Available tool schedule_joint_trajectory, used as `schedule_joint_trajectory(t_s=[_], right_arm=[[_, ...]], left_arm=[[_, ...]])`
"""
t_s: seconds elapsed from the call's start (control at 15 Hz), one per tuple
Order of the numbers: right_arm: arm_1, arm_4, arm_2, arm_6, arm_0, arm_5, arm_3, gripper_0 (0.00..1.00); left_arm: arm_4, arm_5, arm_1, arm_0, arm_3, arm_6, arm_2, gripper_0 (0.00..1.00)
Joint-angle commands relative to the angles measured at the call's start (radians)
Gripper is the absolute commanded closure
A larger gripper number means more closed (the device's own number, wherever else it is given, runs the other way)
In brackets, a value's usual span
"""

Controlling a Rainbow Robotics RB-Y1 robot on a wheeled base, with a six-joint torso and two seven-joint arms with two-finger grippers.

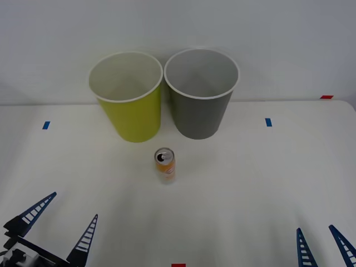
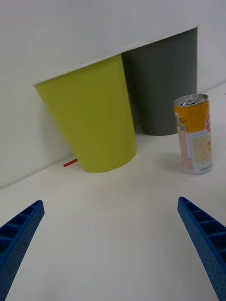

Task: Put cans in the gray bin and PET bottles in the light green bin.

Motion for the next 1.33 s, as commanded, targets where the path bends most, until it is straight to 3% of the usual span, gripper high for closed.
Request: schedule_joint_trajectory(t_s=[0.07,0.4,0.73,0.87,1.33], right_arm=[[0.000,0.000,0.000,0.000,0.000,0.000,0.000,0.41],[0.000,0.000,0.000,0.000,0.000,0.000,0.000,0.41],[0.000,0.000,0.000,0.000,0.000,0.000,0.000,0.41],[0.000,0.000,0.000,0.000,0.000,0.000,0.000,0.42],[0.000,0.000,0.000,0.000,0.000,0.000,0.000,0.42]], left_arm=[[0.085,0.035,0.033,-0.138,0.009,-0.005,-0.113,0.02],[0.121,0.065,0.029,-0.397,0.120,-0.008,-0.282,0.02],[0.128,0.225,-0.079,-0.457,0.123,-0.028,-0.286,0.02],[0.117,0.225,-0.131,-0.492,0.166,-0.037,-0.297,0.02],[0.129,0.252,-0.175,-0.543,0.201,-0.042,-0.306,0.02]])
